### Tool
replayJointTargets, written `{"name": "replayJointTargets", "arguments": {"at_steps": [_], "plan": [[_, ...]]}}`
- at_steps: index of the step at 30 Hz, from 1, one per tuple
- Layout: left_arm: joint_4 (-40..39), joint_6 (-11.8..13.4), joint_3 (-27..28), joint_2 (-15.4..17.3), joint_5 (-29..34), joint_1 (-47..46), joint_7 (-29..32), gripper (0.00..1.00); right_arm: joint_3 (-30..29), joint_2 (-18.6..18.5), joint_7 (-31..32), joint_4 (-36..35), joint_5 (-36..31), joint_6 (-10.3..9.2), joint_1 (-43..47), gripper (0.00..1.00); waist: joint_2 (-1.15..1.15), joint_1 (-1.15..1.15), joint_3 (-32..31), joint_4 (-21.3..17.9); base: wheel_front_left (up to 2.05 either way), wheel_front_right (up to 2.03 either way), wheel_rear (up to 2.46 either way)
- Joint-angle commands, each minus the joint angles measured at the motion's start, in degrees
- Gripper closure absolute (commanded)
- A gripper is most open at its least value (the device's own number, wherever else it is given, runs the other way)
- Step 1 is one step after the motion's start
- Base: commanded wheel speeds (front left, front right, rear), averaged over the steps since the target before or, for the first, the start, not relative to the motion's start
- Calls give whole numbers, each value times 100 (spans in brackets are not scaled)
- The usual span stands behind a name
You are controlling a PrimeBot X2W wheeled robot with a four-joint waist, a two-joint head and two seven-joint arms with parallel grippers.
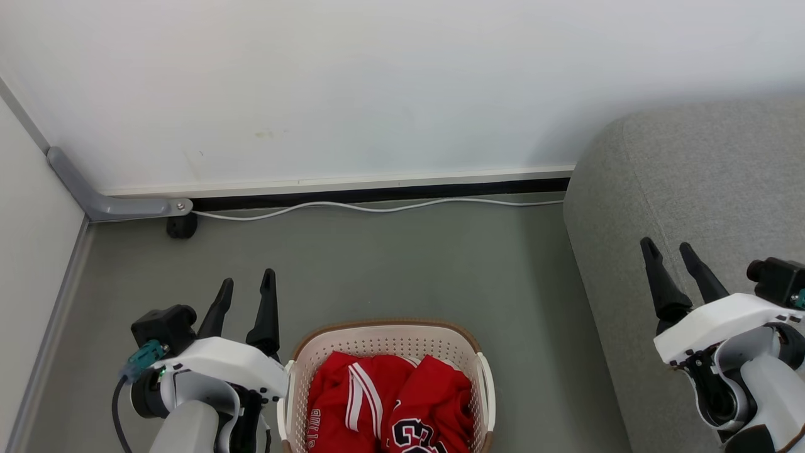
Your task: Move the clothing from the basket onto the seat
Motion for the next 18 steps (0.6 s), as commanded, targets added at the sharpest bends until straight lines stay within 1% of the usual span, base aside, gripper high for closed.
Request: {"name": "replayJointTargets", "arguments": {"at_steps": [1, 11, 18], "plan": [[-116, 51, 113, 107, 186, -339, -86, 0, 44, -134, -103, -77, -158, 61, -269, 0, 0, 0, 2, -1, 0, 0, 0], [-94, 211, 125, 118, 886, -378, -255, 0, 193, -218, -271, 75, -844, 69, -410, 0, 0, 0, 12, -25, 0, 0, 0], [-97, 338, 125, 127, 1332, -403, -373, 0, 129, -275, -388, 94, -1330, 75, -459, 0, 0, 0, 12, -31, 0, 0, 0]]}}
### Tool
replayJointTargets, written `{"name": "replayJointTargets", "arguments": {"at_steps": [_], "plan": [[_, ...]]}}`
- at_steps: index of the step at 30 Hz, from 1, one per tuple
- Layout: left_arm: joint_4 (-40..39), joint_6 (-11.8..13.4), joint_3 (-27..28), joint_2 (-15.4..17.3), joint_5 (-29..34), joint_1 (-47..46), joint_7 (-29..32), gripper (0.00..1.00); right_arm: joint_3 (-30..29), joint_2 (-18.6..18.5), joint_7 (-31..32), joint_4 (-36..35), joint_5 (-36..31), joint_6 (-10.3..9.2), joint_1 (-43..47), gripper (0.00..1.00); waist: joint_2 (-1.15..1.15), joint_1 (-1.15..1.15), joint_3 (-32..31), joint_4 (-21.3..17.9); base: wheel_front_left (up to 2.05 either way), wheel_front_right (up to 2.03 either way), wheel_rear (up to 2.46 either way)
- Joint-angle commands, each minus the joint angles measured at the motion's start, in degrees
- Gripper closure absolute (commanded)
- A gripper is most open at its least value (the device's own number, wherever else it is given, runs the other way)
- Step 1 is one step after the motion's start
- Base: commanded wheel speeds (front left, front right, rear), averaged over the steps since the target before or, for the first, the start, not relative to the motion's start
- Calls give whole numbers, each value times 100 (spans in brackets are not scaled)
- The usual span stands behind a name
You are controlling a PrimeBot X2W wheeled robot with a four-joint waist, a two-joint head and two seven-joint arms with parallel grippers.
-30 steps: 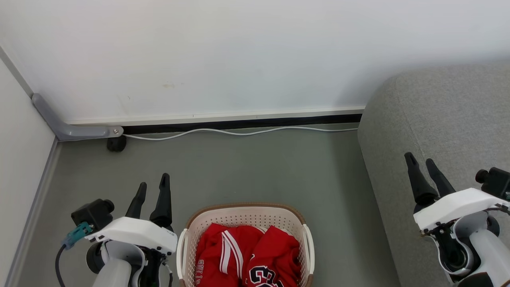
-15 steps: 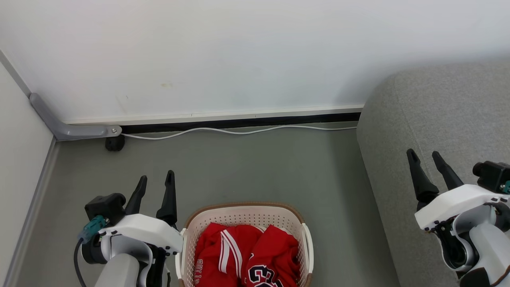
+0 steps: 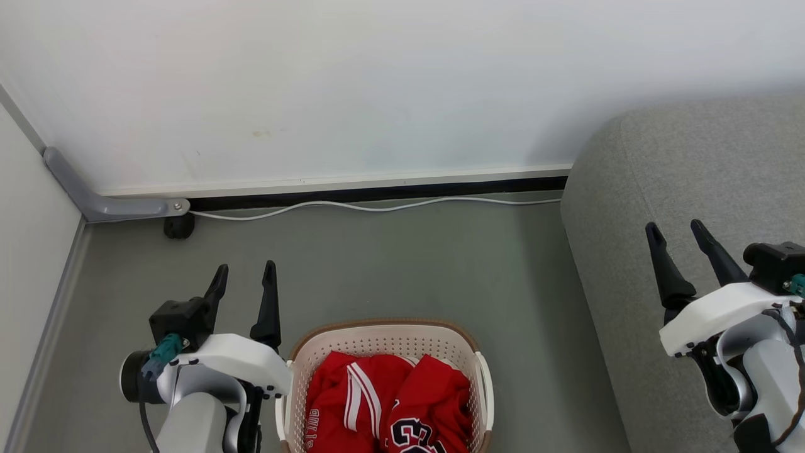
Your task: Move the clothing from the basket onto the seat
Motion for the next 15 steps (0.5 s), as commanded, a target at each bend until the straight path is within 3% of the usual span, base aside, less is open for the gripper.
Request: {"name": "replayJointTargets", "arguments": {"at_steps": [1, 9, 15], "plan": [[-107, 99, 139, 121, 182, -303, -90, 0, 58, -125, -117, -80, -179, 59, -186, 0, 0, 0, -5, -1, 0, 0, 0], [-78, 214, 126, 131, 651, -333, -225, 0, 15, -145, -252, 21, -708, 66, -255, 0, 0, 0, -32, -7, 0, 0, 0], [-39, 349, 228, 131, 492, -269, -231, 0, -138, -96, -259, 50, -762, 66, -223, 0, 0, 0, -44, -6, 0, 0, 0]]}}
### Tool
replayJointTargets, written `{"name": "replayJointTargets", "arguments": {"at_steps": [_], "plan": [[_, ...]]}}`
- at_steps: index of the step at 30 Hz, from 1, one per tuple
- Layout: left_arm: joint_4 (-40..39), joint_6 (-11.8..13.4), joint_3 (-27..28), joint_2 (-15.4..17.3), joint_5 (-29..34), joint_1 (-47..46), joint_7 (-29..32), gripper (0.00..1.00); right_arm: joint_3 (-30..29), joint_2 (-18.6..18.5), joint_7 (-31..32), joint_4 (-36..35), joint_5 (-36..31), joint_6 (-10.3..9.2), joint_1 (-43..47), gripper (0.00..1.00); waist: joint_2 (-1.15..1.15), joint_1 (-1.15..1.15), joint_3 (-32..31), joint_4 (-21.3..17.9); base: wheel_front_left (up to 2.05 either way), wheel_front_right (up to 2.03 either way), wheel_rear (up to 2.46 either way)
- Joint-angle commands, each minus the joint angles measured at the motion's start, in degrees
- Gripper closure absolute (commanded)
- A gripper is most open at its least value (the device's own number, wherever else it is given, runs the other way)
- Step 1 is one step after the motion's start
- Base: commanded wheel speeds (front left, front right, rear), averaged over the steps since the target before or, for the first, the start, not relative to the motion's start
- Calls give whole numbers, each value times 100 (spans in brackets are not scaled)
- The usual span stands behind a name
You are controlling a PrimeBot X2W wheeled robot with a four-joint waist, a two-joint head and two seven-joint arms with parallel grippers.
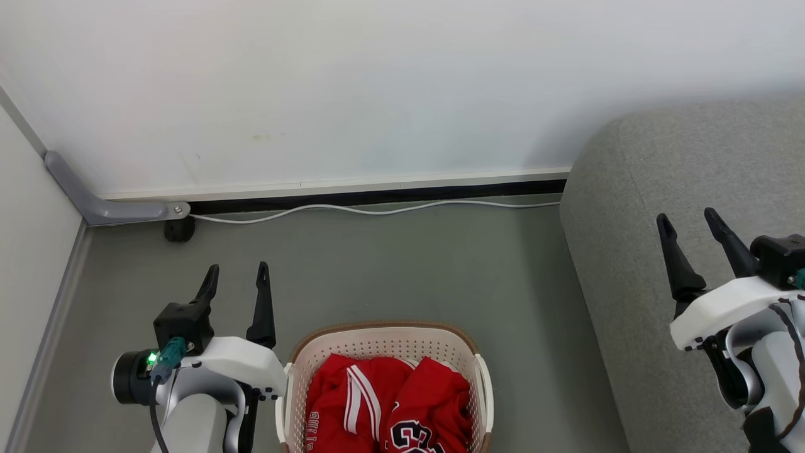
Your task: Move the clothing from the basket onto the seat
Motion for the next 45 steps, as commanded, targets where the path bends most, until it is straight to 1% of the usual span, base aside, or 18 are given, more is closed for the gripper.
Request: {"name": "replayJointTargets", "arguments": {"at_steps": [1, 10, 18, 22, 25, 33, 34, 35, 38, 45], "plan": [[-117, 61, 189, 119, -15, -254, -59, 0, 29, -55, -83, -101, -49, 41, -93, 0, 0, 0, -3, 4, 0, 0, 0], [-92, 89, 175, 119, -81, -245, -59, 0, -137, -23, -83, -128, -120, 41, -53, 0, 0, 0, 23, 23, 0, 0, 0], [-132, 124, 81, 119, -146, -253, -59, 0, -146, -27, -83, -176, -78, 41, -85, 0, 0, 0, 100, 31, 0, 0, 0], [-182, 164, 18, 119, -215, -261, -59, 0, -155, -59, -83, -282, -37, 41, -135, 0, 0, 0, 229, 27, 0, 0, 0], [-265, 222, -41, 119, -396, -272, -59, 0, -193, -79, -83, -455, 24, 41, -183, 0, 0, 0, 398, 11, 0, 0, 0], [-410, 575, -563, 119, -717, -439, -59, 0, -330, -289, -83, -1118, 156, 41, -350, 0, 0, 0, 1188, -33, 0, 0, 0], [-428, 634, -650, 119, -759, -478, -59, 0, -355, -324, -83, -1208, 183, 41, -373, 0, 0, 0, 1312, -37, 0, 0, 0], [-463, 750, -838, 119, -840, -564, -59, 0, -403, -400, -83, -1379, 240, 41, -417, 0, 0, 0, 1562, -46, 0, 0, 0], [-551, 952, -1150, 119, -979, -698, -59, 0, -465, -521, -83, -1617, 336, 41, -486, 0, 0, 0, 1953, -54, 0, 0, 0], [-639, 1370, -1776, 119, -1286, -1146, -59, 0, -621, -823, -83, -2195, 571, 41, -753, 0, 0, 0, 2944, -84, 0, 0, 0]]}}
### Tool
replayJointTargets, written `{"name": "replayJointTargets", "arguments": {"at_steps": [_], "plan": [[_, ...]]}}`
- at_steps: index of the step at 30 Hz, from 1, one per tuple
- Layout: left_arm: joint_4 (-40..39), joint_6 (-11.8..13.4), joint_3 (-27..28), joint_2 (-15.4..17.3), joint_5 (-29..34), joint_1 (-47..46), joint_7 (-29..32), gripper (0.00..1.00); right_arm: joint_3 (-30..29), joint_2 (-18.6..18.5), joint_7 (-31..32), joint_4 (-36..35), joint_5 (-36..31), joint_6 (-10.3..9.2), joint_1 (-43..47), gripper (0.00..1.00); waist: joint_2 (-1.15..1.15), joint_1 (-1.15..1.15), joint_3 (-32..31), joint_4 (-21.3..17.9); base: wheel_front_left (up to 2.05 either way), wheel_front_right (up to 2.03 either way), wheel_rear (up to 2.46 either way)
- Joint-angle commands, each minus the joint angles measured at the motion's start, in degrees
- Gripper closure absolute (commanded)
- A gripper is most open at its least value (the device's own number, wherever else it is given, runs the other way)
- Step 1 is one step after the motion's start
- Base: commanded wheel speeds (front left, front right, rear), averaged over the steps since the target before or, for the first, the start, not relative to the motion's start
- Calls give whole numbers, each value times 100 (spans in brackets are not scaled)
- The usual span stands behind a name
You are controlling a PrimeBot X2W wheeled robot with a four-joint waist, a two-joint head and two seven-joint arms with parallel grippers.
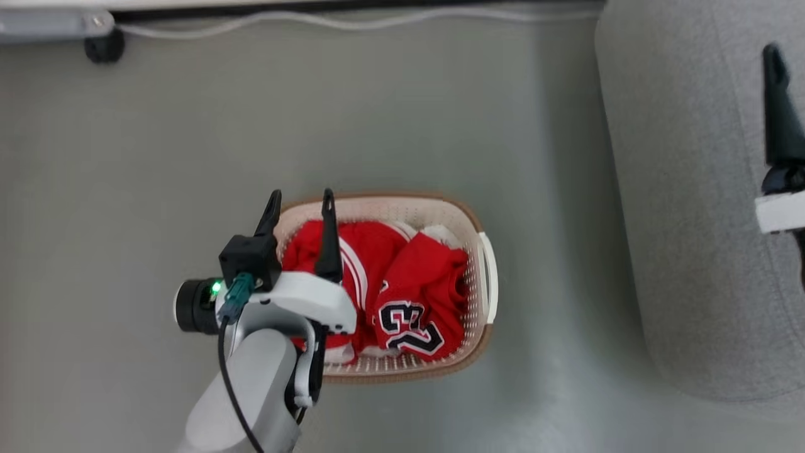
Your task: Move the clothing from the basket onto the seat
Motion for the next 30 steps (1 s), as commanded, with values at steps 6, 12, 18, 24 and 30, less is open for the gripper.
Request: {"name": "replayJointTargets", "arguments": {"at_steps": [6, 12, 18, 24, 30], "plan": [[-59, 195, -238, 71, -298, -473, -59, 0, -39, -297, -67, -520, 175, 41, -275, 0, 0, 0, 1119, -63, 0, 0, 0], [199, 210, -607, 71, -662, -765, -59, 0, -18, -450, -67, -798, 297, 41, -443, 0, 0, 0, 1645, -135, 0, 0, 0], [627, 144, -948, 71, -1157, -1130, -59, 0, -38, -574, -67, -1066, 388, 41, -590, 0, 0, 0, 2068, -231, 0, 0, 0], [1134, -124, -1322, 71, -1872, -1444, -59, 0, 31, -588, -67, -1296, 412, 41, -686, 0, 0, 0, 2339, -342, 0, 0, 0], [1658, -368, -1853, 71, -2577, -1749, -59, 0, 104, -551, -67, -1395, 431, 41, -721, 0, 0, 0, 2446, -422, 0, 0, 0]]}}
